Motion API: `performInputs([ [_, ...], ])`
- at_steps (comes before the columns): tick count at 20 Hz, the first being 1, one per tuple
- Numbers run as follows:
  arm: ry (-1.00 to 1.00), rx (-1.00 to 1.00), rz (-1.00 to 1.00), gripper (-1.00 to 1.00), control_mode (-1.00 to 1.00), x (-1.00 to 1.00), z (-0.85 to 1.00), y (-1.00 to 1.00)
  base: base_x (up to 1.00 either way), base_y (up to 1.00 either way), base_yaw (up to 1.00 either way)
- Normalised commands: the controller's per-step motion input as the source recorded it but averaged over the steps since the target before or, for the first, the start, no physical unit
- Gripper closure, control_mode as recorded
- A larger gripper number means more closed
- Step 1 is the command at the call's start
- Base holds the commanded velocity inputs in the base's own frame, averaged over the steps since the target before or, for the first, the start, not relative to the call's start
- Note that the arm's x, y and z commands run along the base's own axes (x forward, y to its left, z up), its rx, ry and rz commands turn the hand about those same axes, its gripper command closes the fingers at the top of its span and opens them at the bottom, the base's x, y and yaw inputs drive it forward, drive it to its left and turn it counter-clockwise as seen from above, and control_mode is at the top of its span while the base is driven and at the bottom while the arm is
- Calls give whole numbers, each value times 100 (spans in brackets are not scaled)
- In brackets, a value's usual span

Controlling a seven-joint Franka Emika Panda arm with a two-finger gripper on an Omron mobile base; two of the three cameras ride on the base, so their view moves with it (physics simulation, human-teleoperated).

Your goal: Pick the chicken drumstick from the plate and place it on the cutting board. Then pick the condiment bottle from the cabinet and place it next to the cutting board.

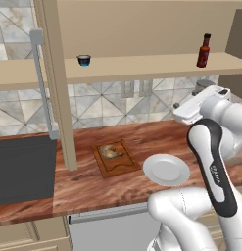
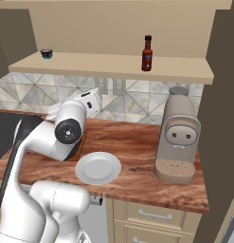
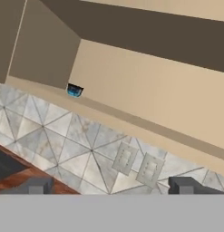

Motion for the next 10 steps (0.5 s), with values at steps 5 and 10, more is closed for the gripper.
performInputs([
  [5,0,8,-2,-100,-100,0,33,-32,0,0,0],
  [10,0,8,-1,-100,-100,0,43,-23,0,0,0],
])
